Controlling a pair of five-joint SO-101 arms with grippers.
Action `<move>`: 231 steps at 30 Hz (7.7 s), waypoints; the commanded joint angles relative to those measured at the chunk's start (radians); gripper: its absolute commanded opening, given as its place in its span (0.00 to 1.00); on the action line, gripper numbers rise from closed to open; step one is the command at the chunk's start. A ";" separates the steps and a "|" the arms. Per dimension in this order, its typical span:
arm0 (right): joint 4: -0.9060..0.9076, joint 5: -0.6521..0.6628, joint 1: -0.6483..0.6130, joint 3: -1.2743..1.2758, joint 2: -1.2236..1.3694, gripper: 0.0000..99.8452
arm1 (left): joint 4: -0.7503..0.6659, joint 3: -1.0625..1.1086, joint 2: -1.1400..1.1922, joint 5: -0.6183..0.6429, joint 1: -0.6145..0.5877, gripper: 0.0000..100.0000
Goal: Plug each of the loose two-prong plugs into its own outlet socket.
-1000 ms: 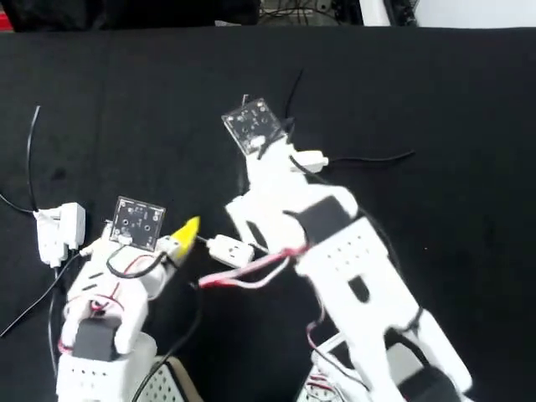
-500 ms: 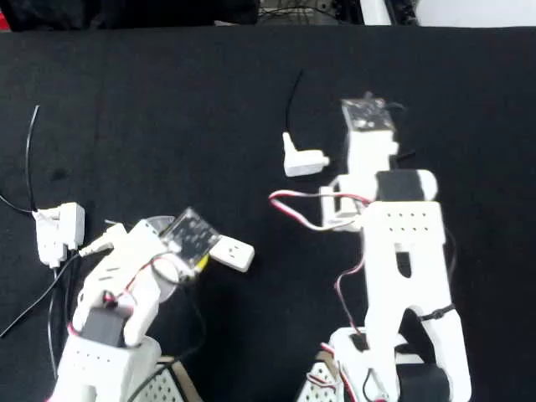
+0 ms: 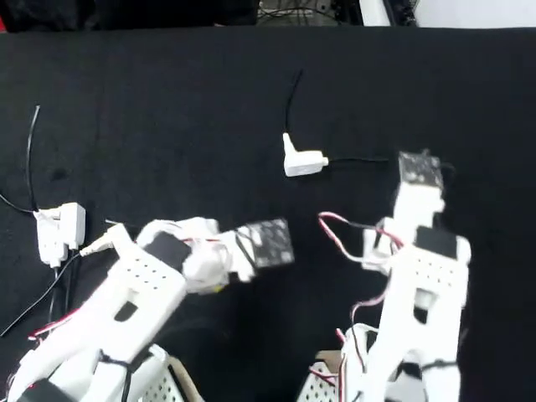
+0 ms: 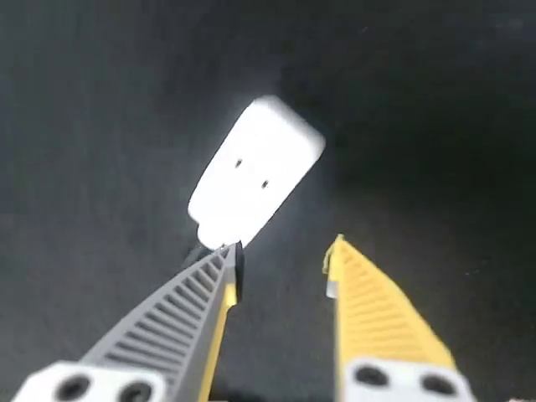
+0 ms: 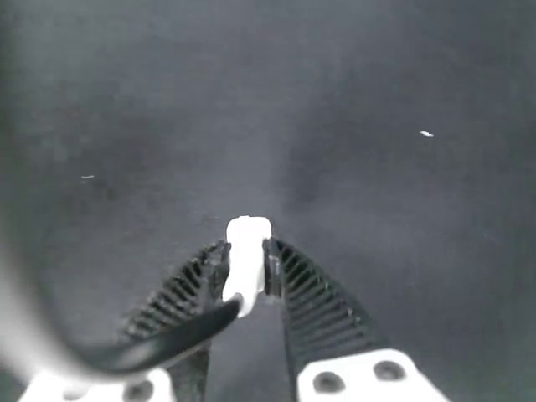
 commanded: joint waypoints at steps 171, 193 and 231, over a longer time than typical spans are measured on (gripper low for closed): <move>-0.198 -0.396 -0.999 -0.424 0.530 0.01 | 0.083 0.684 -1.117 0.338 -0.924 0.29; -0.169 -0.371 -0.987 -0.521 0.716 0.01 | 0.087 0.685 -1.117 0.302 -0.924 0.29; -0.124 -0.549 -1.014 -0.641 0.932 0.01 | 0.089 0.685 -1.117 0.299 -0.924 0.29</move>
